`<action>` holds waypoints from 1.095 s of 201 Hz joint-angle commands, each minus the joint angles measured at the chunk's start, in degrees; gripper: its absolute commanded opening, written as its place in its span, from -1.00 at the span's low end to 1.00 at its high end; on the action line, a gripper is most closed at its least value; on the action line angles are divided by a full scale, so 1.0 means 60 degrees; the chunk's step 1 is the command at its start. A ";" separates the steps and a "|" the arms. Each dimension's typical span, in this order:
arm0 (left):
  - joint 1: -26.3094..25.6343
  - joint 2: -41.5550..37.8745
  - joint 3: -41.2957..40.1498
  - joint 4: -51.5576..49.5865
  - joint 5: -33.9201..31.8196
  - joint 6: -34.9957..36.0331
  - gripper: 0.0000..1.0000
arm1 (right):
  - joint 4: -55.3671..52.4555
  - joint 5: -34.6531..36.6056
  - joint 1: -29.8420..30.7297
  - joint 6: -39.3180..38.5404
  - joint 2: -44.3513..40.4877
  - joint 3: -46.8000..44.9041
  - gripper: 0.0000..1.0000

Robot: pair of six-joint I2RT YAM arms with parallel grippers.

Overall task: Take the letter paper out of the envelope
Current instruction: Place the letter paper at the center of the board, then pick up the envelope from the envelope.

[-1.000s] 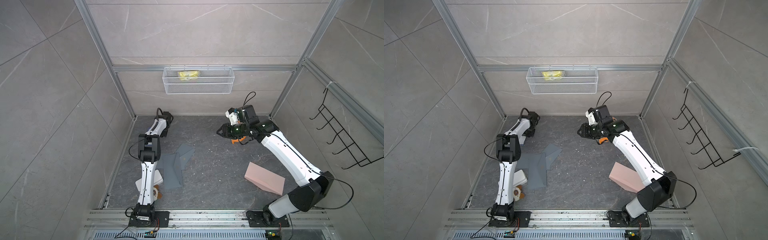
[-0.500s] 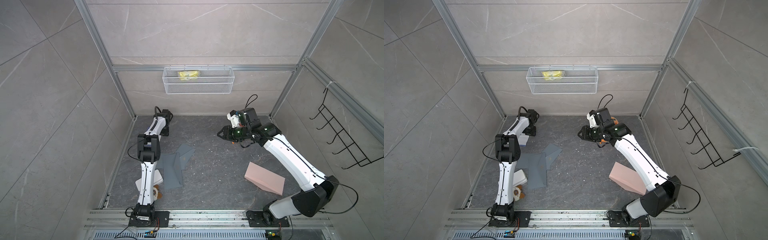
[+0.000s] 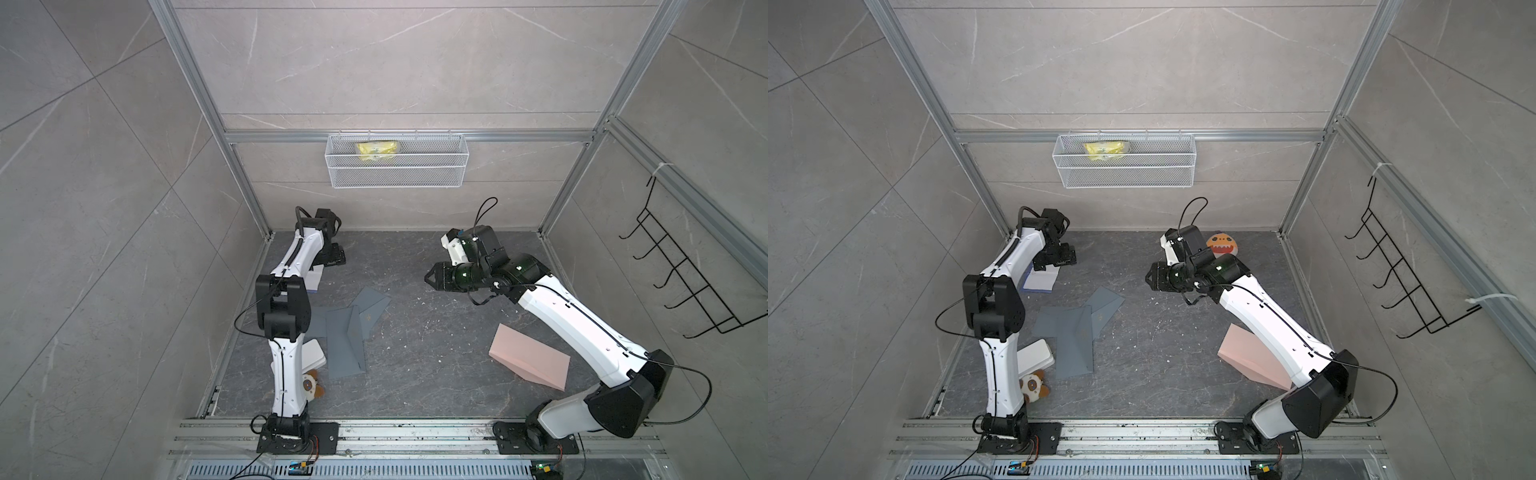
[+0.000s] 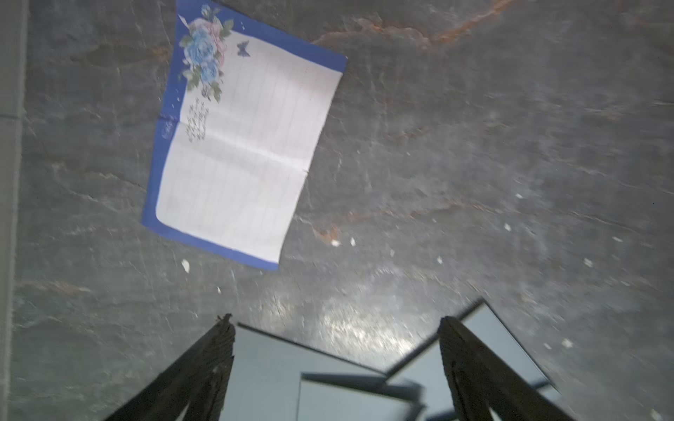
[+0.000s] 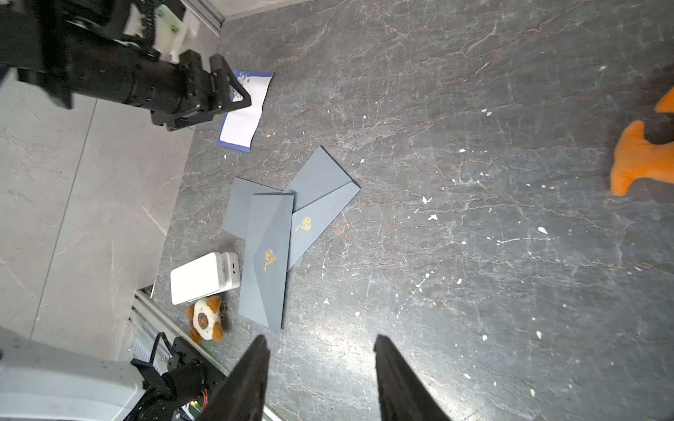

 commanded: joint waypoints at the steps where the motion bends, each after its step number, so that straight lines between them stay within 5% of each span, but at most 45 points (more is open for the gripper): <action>1: -0.0091 -0.1562 -0.1594 0.0275 0.1866 -0.0609 0.80 | 0.0369 0.0023 0.0091 -0.0260 -0.0172 -0.0483 0.01; 26: -0.0147 -0.2865 -0.3750 0.0642 0.3524 -0.0386 0.67 | 0.0821 -0.0477 0.0159 -0.0290 -0.0187 -0.1025 0.04; 75: -0.0972 -0.4583 -0.6834 0.1633 0.4712 -0.1028 0.63 | 0.1816 -0.0810 0.0383 -0.0210 -0.0443 -0.2414 0.07; 144: -0.1485 -0.4452 -0.7853 0.2027 0.4258 -0.1172 0.40 | 0.2043 -0.0946 0.0500 0.0006 -0.0871 -0.3164 0.06; 220: -0.1516 -0.4188 -0.8096 0.2408 0.4330 -0.1382 -0.15 | 0.2324 -0.1015 0.0516 0.0221 -0.1220 -0.3778 0.01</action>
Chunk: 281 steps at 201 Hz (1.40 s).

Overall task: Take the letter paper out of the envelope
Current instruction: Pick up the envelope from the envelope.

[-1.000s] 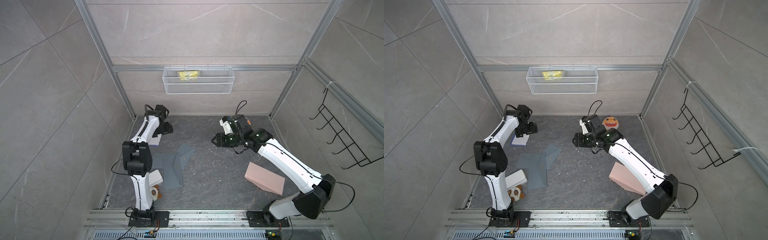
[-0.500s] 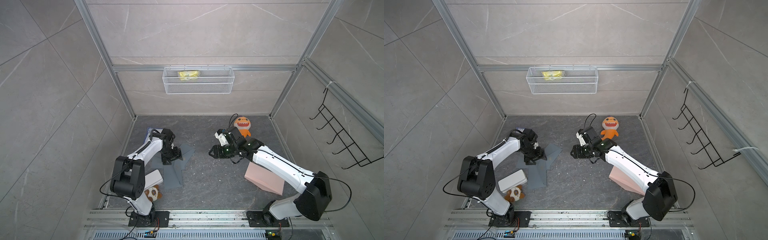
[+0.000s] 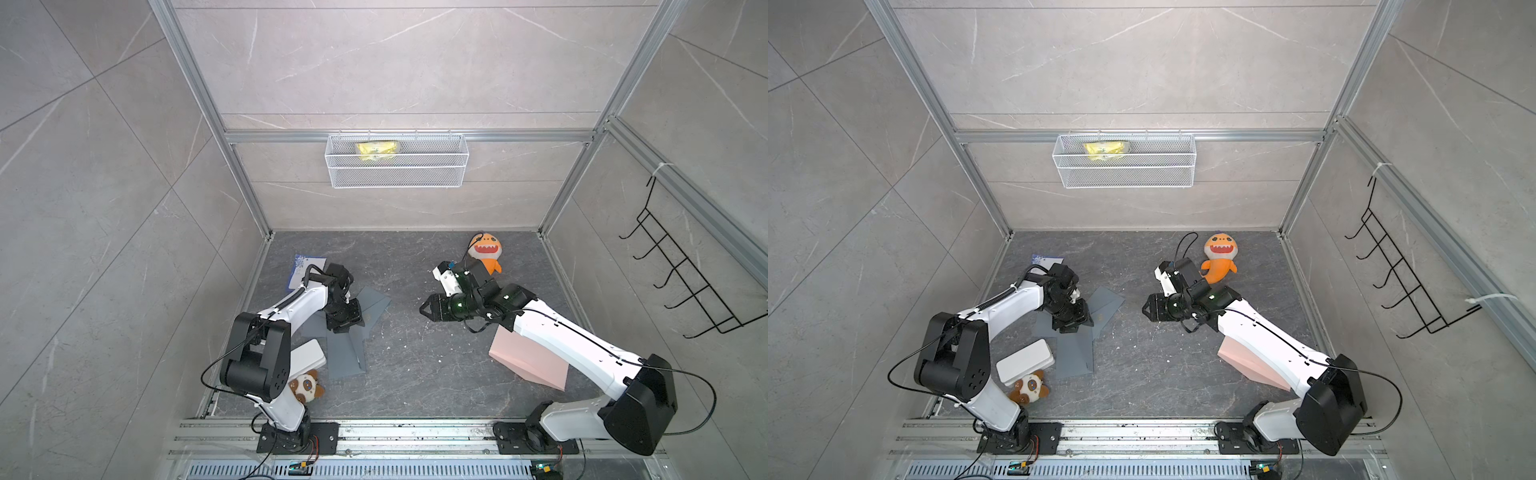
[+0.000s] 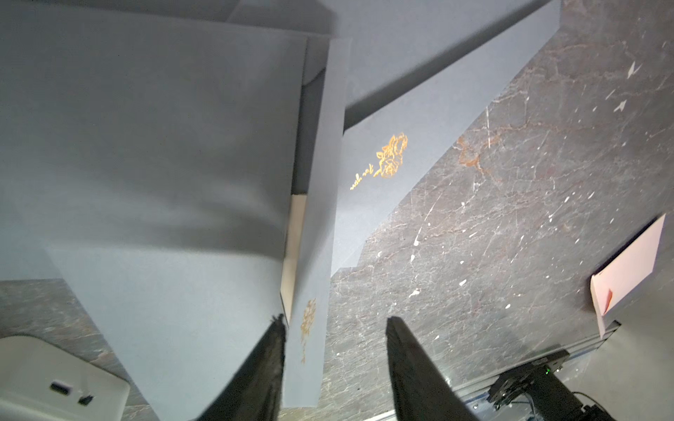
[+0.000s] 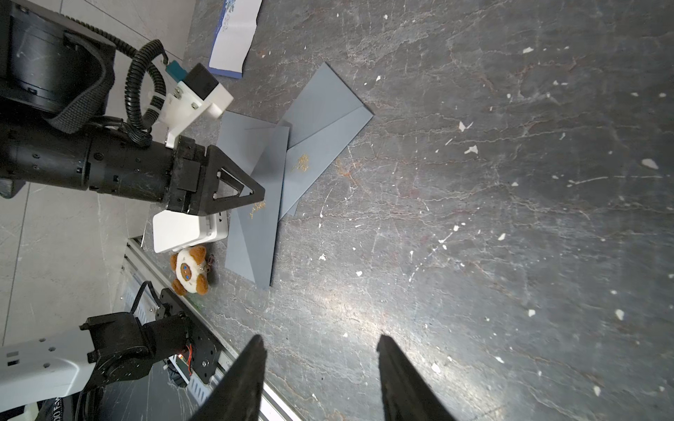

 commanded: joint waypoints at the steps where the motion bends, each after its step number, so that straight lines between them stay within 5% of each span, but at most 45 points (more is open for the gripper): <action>1: -0.0007 0.0049 -0.0023 0.0098 0.0225 -0.0193 -0.16 | 0.0297 -0.0131 0.0068 0.0185 -0.0251 -0.0293 0.01; 56: -0.0013 0.0078 0.0117 0.0119 0.0132 -0.0637 -0.57 | 0.0786 -0.0144 0.0069 0.0207 -0.0249 -0.0745 -0.01; 148: -0.0057 0.0678 0.0270 0.0175 0.0160 -0.0573 -0.58 | 0.0840 -0.0148 0.0071 0.0206 -0.0036 -0.0695 -0.03; 190: -0.0079 0.0665 0.0362 0.0167 0.0166 -0.0686 -1.00 | 0.0819 -0.0089 0.0064 0.0193 -0.0021 -0.0708 -0.05; 204: -0.0105 0.0590 0.0434 0.0131 0.0170 -0.0814 -1.00 | 0.0856 -0.0055 0.0074 0.0206 -0.0036 -0.0777 -0.05; 281: -0.0235 -0.0624 0.2749 -0.1019 -0.0918 -0.3883 -1.00 | 0.2363 0.0947 0.0072 0.0104 -0.1154 -0.1806 0.00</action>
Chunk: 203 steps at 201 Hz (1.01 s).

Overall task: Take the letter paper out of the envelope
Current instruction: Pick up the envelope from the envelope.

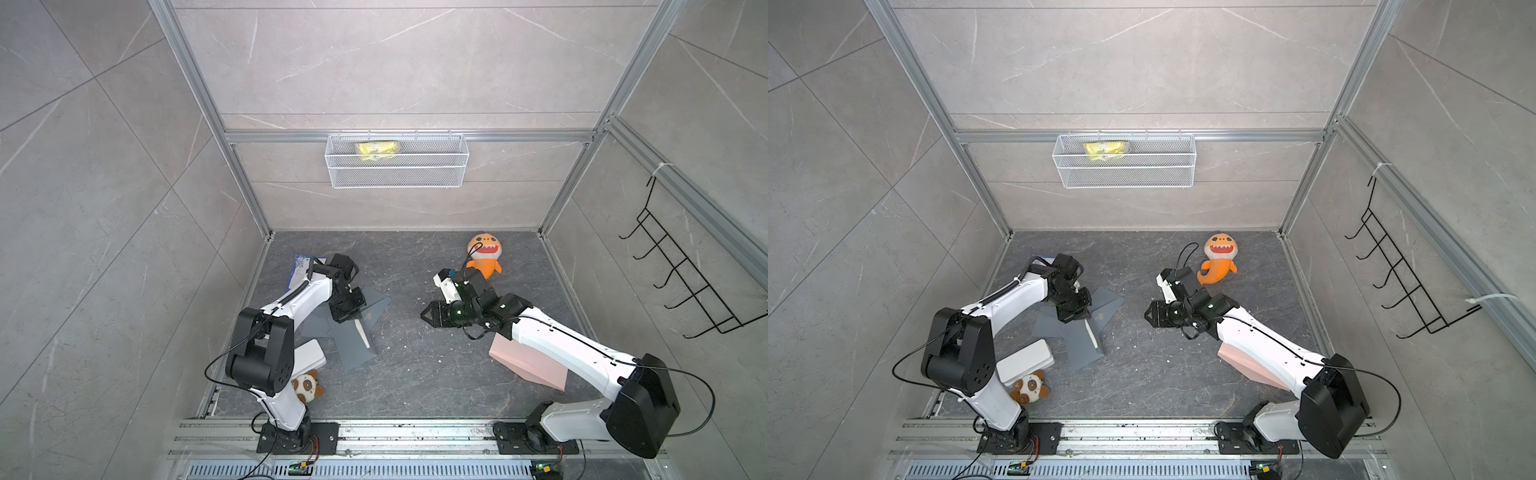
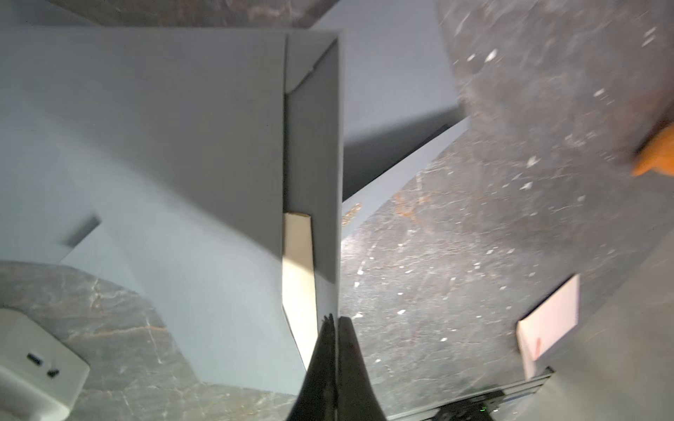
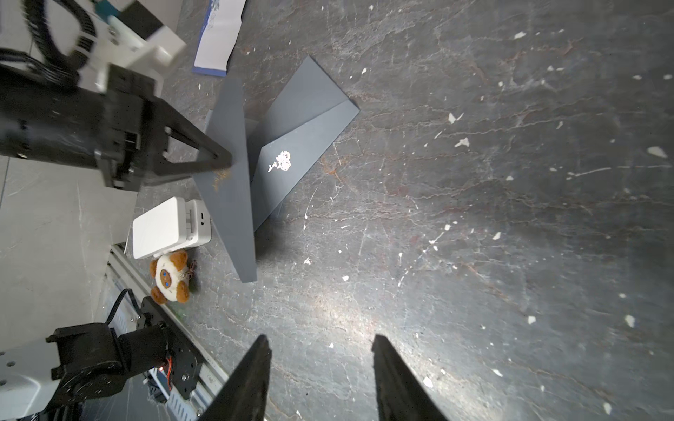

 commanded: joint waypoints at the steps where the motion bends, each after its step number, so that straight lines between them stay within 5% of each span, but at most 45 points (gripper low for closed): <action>1: -0.0015 -0.0785 0.1090 -0.0659 -0.0435 -0.1645 -1.00 | 0.1122 0.0625 0.0059 0.0024 -0.0805 -0.0503 0.00; 67: -0.0020 -0.0925 0.3984 -0.1822 -0.0636 -0.4419 -1.00 | 0.7140 0.0626 0.0058 -0.0861 -0.2746 -0.3849 0.57; 122: -0.0036 -0.0924 0.4827 -0.1792 0.0277 -0.5847 -1.00 | 0.9267 0.0624 0.0070 -0.2247 -0.2091 -0.4275 0.63; 203: -0.0154 -0.0923 0.5035 -0.1614 0.0804 -0.6235 -1.00 | 1.0450 -0.0278 0.0171 -0.2826 -0.0226 -0.3238 0.55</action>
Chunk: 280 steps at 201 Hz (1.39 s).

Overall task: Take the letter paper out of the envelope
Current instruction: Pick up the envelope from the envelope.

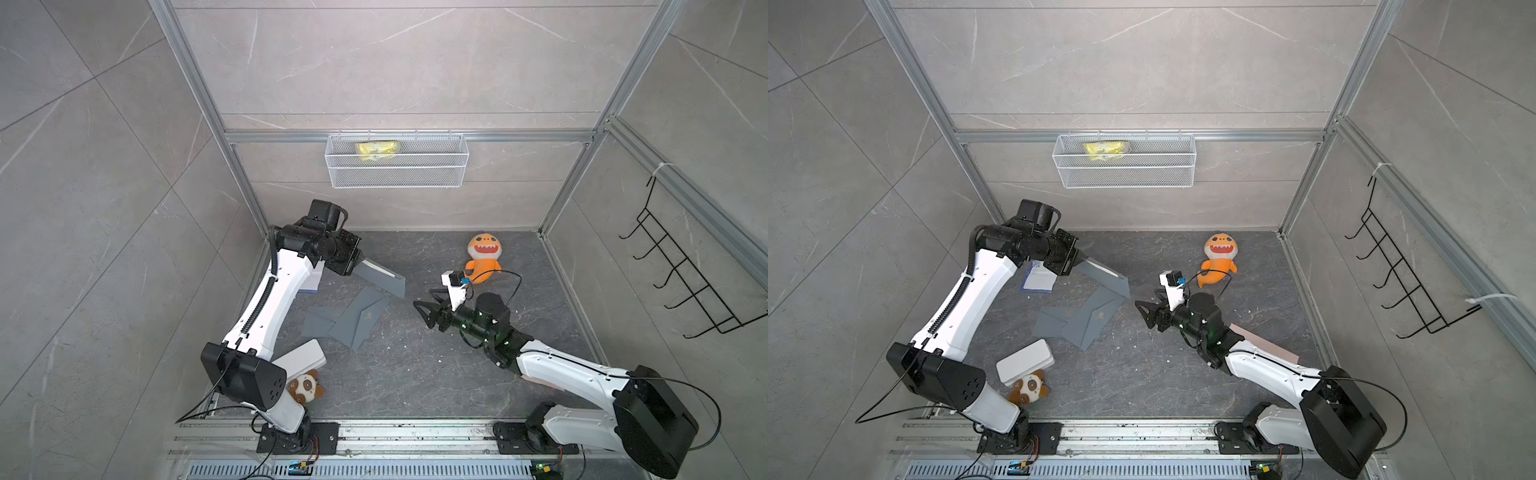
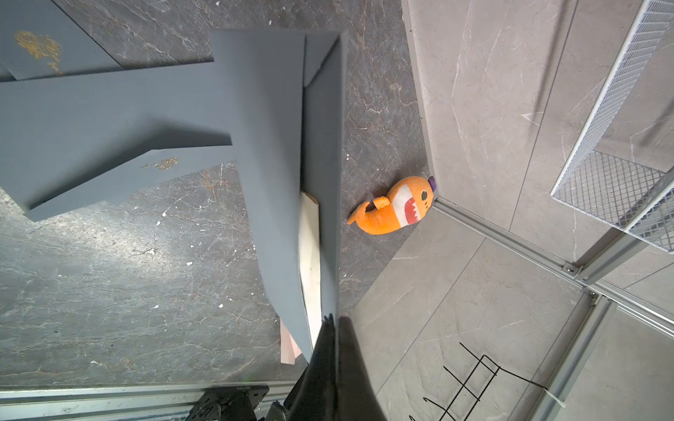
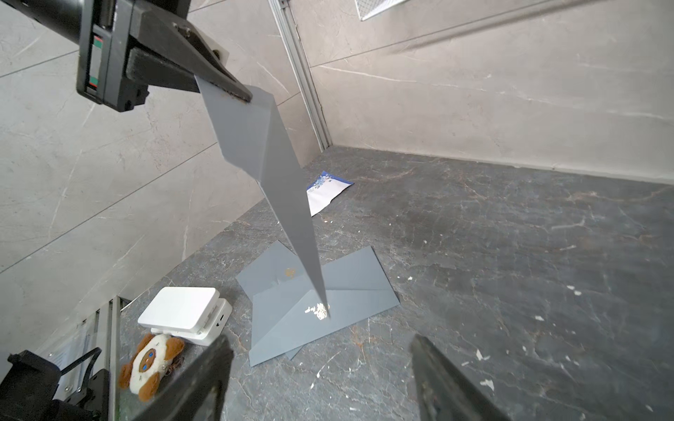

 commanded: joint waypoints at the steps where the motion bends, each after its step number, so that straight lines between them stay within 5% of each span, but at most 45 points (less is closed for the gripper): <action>1: -0.0062 -0.0224 0.0183 0.0042 0.0461 -0.0310 -1.00 | 0.0761 -0.0440 0.0070 -0.0436 0.0457 0.0701 0.55; 78: -0.0214 -0.0287 -0.0202 0.0479 0.0742 -0.0504 -1.00 | 0.0967 -0.1006 0.0259 -0.0519 0.2047 0.1938 0.38; 174: -0.0336 -0.0138 -0.0215 0.0798 0.0849 -0.0641 -1.00 | 0.0394 -0.0913 0.0270 -0.0262 0.2968 0.2903 -0.56; 233: -0.0301 0.0038 -0.0040 0.1226 0.0959 -0.0409 -1.00 | -0.0323 -0.0944 0.0248 0.0364 0.2745 0.3224 -0.93; 280: -0.0218 0.0087 0.0293 0.2086 0.0984 0.0143 -0.13 | -0.1006 -0.1076 -0.0032 0.1921 0.2276 0.3497 -1.00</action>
